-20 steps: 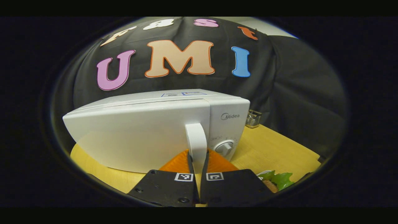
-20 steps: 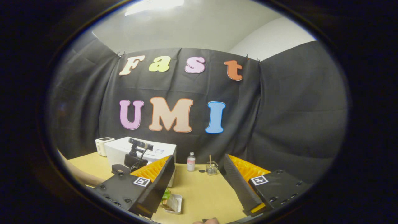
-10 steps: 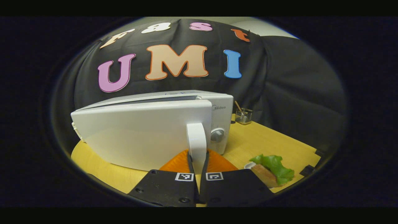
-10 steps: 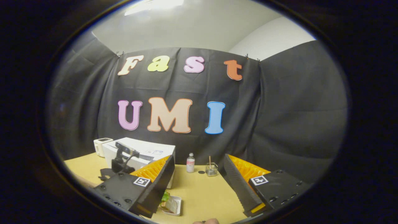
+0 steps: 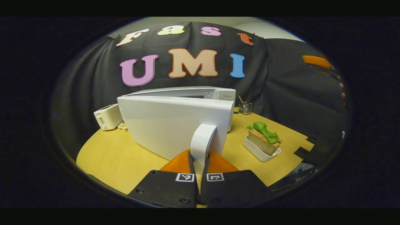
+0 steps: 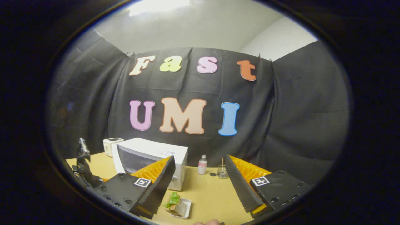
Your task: Open the microwave oven with the left hand, put the food in, and close the microwave oven.
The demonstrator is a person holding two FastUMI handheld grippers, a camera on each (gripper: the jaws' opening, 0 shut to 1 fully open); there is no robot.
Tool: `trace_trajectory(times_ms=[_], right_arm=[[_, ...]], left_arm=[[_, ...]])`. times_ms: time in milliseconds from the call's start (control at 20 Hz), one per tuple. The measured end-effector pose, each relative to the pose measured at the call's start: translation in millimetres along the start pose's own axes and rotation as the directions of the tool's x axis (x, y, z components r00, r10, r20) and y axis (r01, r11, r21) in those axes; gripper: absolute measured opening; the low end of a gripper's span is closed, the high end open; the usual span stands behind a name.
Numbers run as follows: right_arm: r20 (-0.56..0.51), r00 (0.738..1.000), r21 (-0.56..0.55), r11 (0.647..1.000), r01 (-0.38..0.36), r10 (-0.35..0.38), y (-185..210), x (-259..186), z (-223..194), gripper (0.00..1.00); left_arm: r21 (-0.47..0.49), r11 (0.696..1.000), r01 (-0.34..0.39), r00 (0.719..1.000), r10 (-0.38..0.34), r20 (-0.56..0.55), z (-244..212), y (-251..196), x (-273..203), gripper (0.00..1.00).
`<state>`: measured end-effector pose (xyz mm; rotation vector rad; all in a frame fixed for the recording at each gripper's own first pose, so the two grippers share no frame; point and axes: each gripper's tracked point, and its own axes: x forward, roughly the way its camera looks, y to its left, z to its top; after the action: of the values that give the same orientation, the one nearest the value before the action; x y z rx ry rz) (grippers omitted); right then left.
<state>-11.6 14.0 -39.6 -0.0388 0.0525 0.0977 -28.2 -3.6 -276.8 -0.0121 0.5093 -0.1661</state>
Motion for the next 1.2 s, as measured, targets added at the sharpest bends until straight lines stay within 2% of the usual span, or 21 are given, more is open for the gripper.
trace_trajectory(times_ms=[50,100,250,300,450,550,600,700,750,1000,1100,1200], right_arm=[[0.006,1.000,0.000,1.000,-0.015,0.015,10,2,2,1.00],[0.011,1.000,-0.001,1.000,-0.029,0.029,19,4,4,0.97],[0.006,0.997,0.014,0.997,-0.079,0.079,51,8,3,1.00],[0.002,0.996,0.015,0.996,-0.088,0.088,59,9,3,0.97],[-0.010,0.995,-0.009,0.995,-0.103,0.103,79,10,-1,1.00],[-0.025,0.994,-0.023,0.994,-0.103,0.102,91,12,-11,1.00],[-0.039,0.994,-0.031,0.994,-0.101,0.100,97,12,-17,0.96],[-0.062,0.994,-0.067,0.994,-0.091,0.086,106,13,-28,1.00],[-0.071,0.994,-0.082,0.993,-0.086,0.081,110,13,-32,0.96],[-0.103,0.994,-0.092,0.995,-0.031,0.022,117,13,-54,1.00],[-0.128,0.992,-0.108,0.994,-0.018,0.004,112,16,-68,1.00],[-0.171,0.985,-0.124,0.992,-0.017,-0.005,107,21,-91,1.00]], left_arm=[[-0.009,1.000,-0.027,1.000,0.027,-0.002,-6,14,-12,0.00],[-0.023,0.998,-0.056,0.998,0.056,-0.010,-10,28,-23,0.00],[-0.053,0.987,-0.149,0.989,0.147,-0.025,-23,69,-51,0.00],[-0.061,0.982,-0.178,0.984,0.176,-0.030,-26,83,-60,0.00],[-0.090,0.956,-0.278,0.960,0.275,-0.044,-36,132,-80,0.00],[-0.139,0.957,-0.253,0.967,0.252,-0.031,-36,144,-85,0.00],[-0.146,0.959,-0.245,0.970,0.240,-0.048,-41,147,-86,0.01],[-0.135,0.965,-0.223,0.975,0.220,-0.032,-40,153,-88,0.00],[-0.133,0.967,-0.218,0.976,0.216,-0.035,-42,157,-89,0.01],[-0.123,0.974,-0.190,0.982,0.188,-0.026,-40,162,-90,0.00],[-0.121,0.978,-0.168,0.986,0.165,-0.033,-42,162,-89,0.01],[-0.174,0.970,-0.169,0.985,0.162,-0.057,-46,170,-84,0.07]])
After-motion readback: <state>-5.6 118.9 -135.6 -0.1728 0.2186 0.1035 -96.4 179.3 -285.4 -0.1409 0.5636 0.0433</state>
